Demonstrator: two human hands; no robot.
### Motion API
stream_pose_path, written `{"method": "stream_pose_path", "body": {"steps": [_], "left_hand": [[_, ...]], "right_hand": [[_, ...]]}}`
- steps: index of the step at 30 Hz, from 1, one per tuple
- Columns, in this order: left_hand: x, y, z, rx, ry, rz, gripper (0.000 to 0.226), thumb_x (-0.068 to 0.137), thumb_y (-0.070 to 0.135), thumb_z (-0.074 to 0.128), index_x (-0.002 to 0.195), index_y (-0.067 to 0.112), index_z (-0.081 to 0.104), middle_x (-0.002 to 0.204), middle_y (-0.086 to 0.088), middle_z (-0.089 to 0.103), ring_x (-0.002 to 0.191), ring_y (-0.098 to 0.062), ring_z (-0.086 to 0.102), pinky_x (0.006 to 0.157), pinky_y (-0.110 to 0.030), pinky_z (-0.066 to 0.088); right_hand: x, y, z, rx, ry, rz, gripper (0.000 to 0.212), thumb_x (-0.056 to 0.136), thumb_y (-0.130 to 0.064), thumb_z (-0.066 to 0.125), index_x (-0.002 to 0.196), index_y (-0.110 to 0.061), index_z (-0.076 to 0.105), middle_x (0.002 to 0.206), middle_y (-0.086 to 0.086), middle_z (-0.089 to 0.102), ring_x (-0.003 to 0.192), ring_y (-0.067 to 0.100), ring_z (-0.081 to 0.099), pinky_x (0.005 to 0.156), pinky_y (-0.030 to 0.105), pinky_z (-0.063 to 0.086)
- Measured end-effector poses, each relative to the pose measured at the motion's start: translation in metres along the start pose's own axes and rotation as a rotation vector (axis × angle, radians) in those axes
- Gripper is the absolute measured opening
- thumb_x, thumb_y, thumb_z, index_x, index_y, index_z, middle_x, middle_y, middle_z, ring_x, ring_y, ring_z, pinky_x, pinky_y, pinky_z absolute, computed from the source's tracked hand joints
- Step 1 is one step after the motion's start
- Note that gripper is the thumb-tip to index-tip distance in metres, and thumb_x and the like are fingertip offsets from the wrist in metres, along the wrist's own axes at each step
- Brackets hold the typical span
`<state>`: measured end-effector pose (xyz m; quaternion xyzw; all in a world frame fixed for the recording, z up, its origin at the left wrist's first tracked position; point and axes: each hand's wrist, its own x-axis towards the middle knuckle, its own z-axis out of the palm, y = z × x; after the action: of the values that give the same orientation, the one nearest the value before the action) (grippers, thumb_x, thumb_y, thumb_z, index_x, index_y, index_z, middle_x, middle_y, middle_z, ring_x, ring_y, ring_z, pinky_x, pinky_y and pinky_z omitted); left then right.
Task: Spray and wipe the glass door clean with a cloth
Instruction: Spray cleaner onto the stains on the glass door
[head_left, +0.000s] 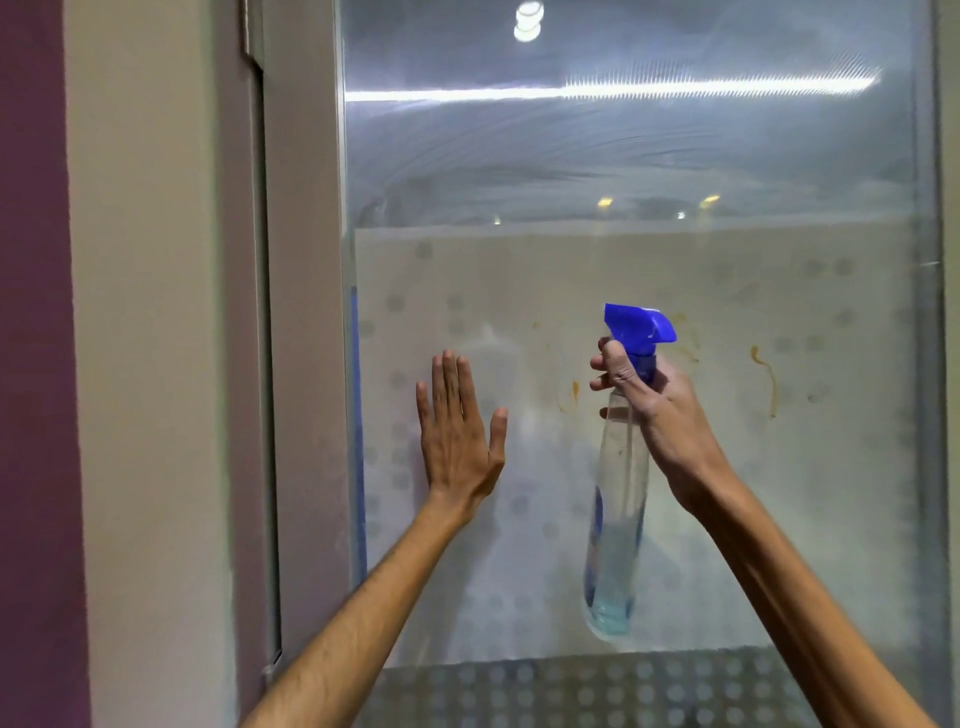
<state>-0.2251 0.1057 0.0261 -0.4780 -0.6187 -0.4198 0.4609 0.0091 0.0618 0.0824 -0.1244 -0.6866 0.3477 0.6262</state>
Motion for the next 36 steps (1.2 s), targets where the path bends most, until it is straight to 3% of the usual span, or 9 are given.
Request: {"method": "stream_pose_path", "body": {"steps": [3, 7, 11, 15, 20, 25, 32, 34, 36], "left_hand": [[-0.001, 0.001, -0.002, 0.018, -0.010, -0.005, 0.076, 0.099, 0.047, 0.029, 0.155, -0.001, 0.009, 0.165, -0.017, 0.003, 0.154, -0.026, 0.001, 0.125, -0.045, 0.000], [-0.001, 0.006, -0.003, 0.032, -0.017, -0.027, 0.077, 0.099, 0.047, 0.029, 0.155, -0.002, 0.009, 0.165, -0.018, 0.003, 0.153, -0.027, 0.000, 0.125, -0.045, -0.001], [-0.001, 0.018, -0.001, 0.026, -0.018, -0.062, 0.079, 0.099, 0.048, 0.030, 0.154, -0.004, 0.008, 0.164, -0.019, 0.003, 0.153, -0.028, 0.000, 0.125, -0.043, -0.003], [-0.002, 0.027, 0.002, 0.012, -0.003, -0.090, 0.080, 0.099, 0.049, 0.028, 0.154, -0.005, 0.005, 0.164, -0.021, 0.000, 0.153, -0.027, -0.006, 0.125, -0.043, -0.002], [-0.007, 0.051, 0.006, -0.007, 0.024, -0.004, 0.079, 0.099, 0.046, 0.032, 0.153, -0.006, 0.009, 0.162, -0.025, 0.002, 0.153, -0.032, -0.004, 0.125, -0.046, 0.001], [-0.022, 0.102, 0.018, -0.076, -0.003, 0.075, 0.078, 0.098, 0.044, 0.037, 0.153, -0.006, 0.014, 0.163, -0.024, 0.006, 0.153, -0.035, 0.001, 0.124, -0.048, 0.001], [-0.046, 0.157, 0.039, -0.163, -0.093, 0.128, 0.078, 0.098, 0.044, 0.038, 0.155, -0.002, 0.010, 0.165, -0.017, -0.001, 0.153, -0.029, -0.001, 0.124, -0.044, -0.002], [-0.052, 0.173, 0.044, -0.167, -0.119, 0.127, 0.078, 0.098, 0.046, 0.037, 0.155, -0.001, 0.010, 0.165, -0.017, -0.002, 0.153, -0.029, -0.002, 0.124, -0.044, -0.002], [-0.056, 0.185, 0.048, -0.163, -0.135, 0.134, 0.079, 0.098, 0.045, 0.039, 0.155, -0.001, 0.009, 0.165, -0.017, -0.003, 0.153, -0.029, -0.002, 0.125, -0.045, -0.001]], "right_hand": [[-0.003, 0.001, -0.002, -0.104, 0.022, -0.031, 0.075, 0.082, -0.072, 0.054, 0.101, 0.001, 0.057, 0.097, 0.030, 0.058, 0.079, 0.021, 0.052, 0.081, 0.058, 0.051], [0.004, 0.002, -0.015, -0.197, 0.162, -0.052, 0.075, 0.084, -0.074, 0.050, 0.094, 0.001, 0.058, 0.094, 0.026, 0.063, 0.082, 0.039, 0.058, 0.073, 0.046, 0.051], [0.013, 0.003, -0.031, -0.294, 0.262, -0.079, 0.057, 0.098, -0.056, 0.049, 0.079, -0.003, 0.054, 0.080, 0.018, 0.066, 0.072, 0.031, 0.058, 0.063, 0.031, 0.040], [0.016, 0.008, -0.044, -0.313, 0.264, -0.079, 0.053, 0.098, -0.055, 0.049, 0.069, -0.011, 0.046, 0.058, 0.001, 0.049, 0.055, 0.015, 0.049, 0.054, 0.025, 0.033], [0.021, 0.024, -0.070, -0.244, 0.271, -0.092, 0.060, 0.096, -0.057, 0.052, 0.084, 0.002, 0.054, 0.088, 0.027, 0.063, 0.082, 0.038, 0.061, 0.064, 0.032, 0.037], [0.017, 0.038, -0.104, -0.224, 0.241, -0.053, 0.058, 0.097, -0.052, 0.053, 0.090, 0.005, 0.055, 0.082, 0.024, 0.060, 0.076, 0.033, 0.058, 0.066, 0.032, 0.038], [0.018, 0.041, -0.131, -0.191, 0.263, 0.000, 0.056, 0.096, -0.053, 0.054, 0.097, 0.002, 0.062, 0.098, 0.027, 0.065, 0.071, 0.016, 0.052, 0.068, 0.033, 0.047], [0.019, 0.041, -0.140, -0.180, 0.266, 0.005, 0.054, 0.097, -0.050, 0.056, 0.100, 0.004, 0.062, 0.098, 0.029, 0.063, 0.067, 0.013, 0.052, 0.062, 0.039, 0.053], [0.019, 0.042, -0.148, -0.157, 0.268, 0.015, 0.049, 0.098, -0.047, 0.057, 0.104, 0.002, 0.063, 0.094, 0.023, 0.065, 0.059, 0.006, 0.054, 0.050, 0.032, 0.055]]}}
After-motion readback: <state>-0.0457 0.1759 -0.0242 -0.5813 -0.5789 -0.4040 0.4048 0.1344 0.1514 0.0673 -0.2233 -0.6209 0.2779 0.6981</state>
